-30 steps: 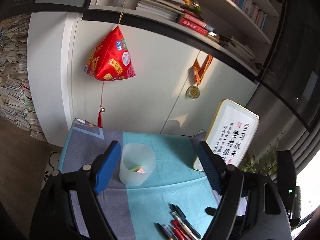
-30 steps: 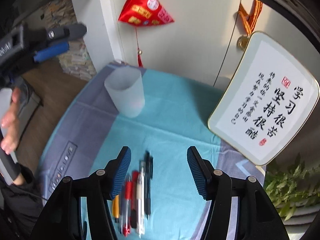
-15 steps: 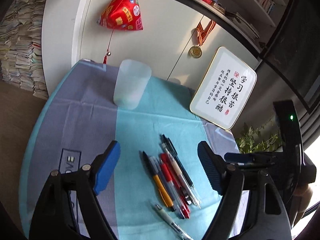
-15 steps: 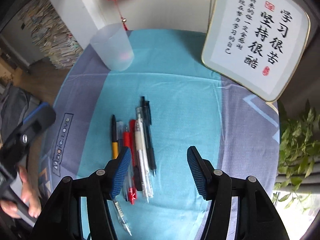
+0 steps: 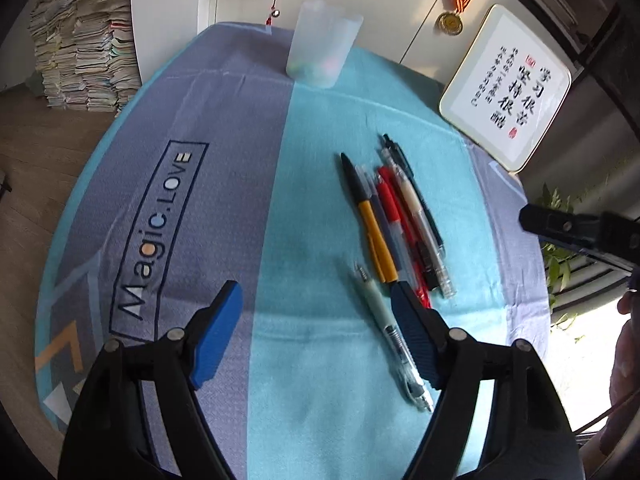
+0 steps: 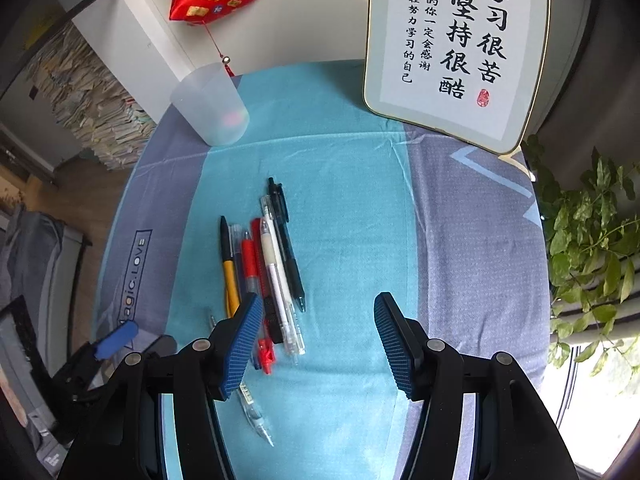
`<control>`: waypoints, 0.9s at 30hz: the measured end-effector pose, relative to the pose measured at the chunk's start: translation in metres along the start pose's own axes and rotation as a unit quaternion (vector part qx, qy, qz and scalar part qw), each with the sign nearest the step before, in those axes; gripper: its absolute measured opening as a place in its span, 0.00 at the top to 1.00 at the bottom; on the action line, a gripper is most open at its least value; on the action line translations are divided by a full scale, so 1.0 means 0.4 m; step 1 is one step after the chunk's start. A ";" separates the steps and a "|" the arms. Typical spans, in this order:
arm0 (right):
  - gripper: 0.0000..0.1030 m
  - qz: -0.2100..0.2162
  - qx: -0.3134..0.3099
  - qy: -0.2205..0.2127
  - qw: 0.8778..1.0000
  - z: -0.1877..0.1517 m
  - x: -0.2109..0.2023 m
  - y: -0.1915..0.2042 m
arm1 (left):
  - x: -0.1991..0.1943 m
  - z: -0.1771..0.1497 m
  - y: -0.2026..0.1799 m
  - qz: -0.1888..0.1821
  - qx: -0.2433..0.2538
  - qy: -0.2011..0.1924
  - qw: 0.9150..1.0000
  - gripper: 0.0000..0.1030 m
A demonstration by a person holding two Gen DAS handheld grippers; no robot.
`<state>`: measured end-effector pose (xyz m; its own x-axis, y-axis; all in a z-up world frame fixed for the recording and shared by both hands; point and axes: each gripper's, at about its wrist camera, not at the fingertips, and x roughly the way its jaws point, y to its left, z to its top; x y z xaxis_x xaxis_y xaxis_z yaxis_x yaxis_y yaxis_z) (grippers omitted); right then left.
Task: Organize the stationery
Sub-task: 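Move the left gripper to the pale green pen and close on it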
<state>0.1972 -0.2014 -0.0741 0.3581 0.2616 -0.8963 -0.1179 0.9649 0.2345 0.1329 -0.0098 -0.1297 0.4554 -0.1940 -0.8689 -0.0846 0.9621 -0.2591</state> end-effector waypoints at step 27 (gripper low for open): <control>0.42 0.038 0.023 -0.032 0.998 -0.014 -0.026 -0.046 | 0.076 -0.044 -0.101 -0.001 0.073 0.014 0.997 0.90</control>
<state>0.1907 -0.2221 -0.0713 0.4085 0.3337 -0.8496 -0.1054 0.9418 0.3193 0.1344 -0.0581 -0.1532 0.4306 -0.1987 -0.8804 0.0471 0.9791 -0.1980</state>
